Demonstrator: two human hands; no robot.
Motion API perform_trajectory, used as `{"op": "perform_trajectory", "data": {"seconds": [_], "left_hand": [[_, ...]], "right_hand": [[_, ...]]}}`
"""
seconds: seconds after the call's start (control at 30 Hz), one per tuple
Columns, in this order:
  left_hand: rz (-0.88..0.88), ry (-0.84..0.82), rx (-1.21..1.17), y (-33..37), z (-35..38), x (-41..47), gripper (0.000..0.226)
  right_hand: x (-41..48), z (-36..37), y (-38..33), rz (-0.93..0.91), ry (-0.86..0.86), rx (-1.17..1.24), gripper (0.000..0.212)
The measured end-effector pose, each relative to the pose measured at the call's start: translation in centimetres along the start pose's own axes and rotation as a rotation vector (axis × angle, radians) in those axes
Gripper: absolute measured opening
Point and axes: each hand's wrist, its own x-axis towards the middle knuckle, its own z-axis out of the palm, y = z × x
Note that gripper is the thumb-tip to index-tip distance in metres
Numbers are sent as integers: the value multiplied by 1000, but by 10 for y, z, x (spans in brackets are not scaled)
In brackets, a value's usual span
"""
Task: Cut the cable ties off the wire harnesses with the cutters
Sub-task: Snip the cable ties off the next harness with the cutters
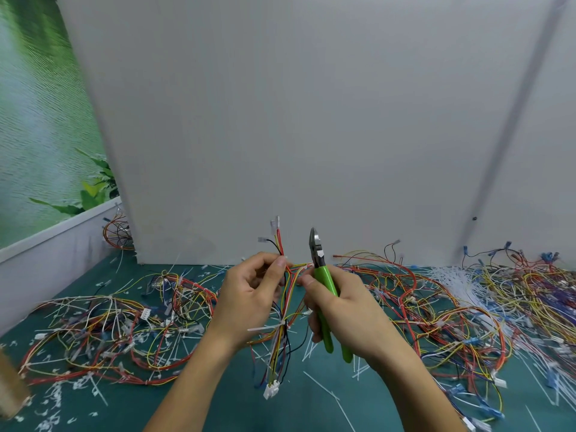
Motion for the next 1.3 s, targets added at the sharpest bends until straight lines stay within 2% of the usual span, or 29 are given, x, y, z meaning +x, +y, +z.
{"op": "perform_trajectory", "data": {"seconds": [0.2,0.4,0.6,0.93,1.2,1.3], "left_hand": [[-37,-1,-7,-4,-1,1,24],[-137,-73,-202,2,0,-1,28],[-236,-92,-310,9,1,0,26],[-209,-195,-237,10,4,-2,31],[-115,-307,-94,9,6,-7,30],[-72,-298,10,8,4,-7,26]], "right_hand": [[2,-7,3,8,18,29,12],[5,-9,7,64,-9,10,12],[7,-12,11,17,40,-34,15],[7,-12,10,-28,79,-17,12],[11,-11,15,-100,197,-86,7],[12,-10,17,-88,218,-113,9]]}}
